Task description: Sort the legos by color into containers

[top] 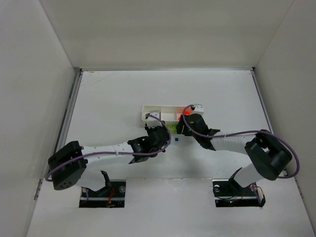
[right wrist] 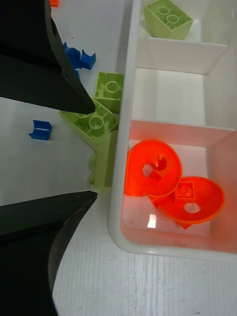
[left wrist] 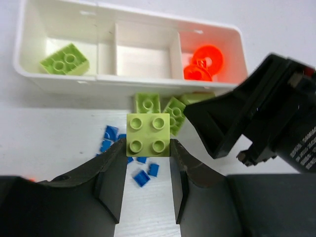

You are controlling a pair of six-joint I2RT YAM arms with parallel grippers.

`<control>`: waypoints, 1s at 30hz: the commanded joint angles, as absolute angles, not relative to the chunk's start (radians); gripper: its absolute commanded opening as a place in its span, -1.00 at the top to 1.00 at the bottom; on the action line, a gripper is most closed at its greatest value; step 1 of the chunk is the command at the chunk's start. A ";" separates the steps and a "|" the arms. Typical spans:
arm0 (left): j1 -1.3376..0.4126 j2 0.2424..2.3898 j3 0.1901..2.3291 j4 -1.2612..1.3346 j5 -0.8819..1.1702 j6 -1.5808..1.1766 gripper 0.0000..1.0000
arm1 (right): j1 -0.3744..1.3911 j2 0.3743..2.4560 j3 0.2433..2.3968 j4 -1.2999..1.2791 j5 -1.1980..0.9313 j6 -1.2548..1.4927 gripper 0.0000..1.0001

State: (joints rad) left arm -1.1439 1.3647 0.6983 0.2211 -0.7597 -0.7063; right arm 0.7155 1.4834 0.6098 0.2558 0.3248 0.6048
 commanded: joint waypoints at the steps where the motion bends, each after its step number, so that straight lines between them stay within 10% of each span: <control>1: -1.099 1.292 0.667 0.239 -0.741 -0.715 0.71 | 0.720 1.520 0.672 0.301 0.330 0.584 -0.39; 22: -0.745 1.548 0.824 0.354 -0.515 -0.592 0.60 | 0.699 1.624 0.707 0.305 0.388 0.609 -0.36; 30: -0.732 1.608 0.861 0.353 -0.515 -0.571 0.30 | 0.705 1.574 0.664 0.313 0.419 0.611 0.05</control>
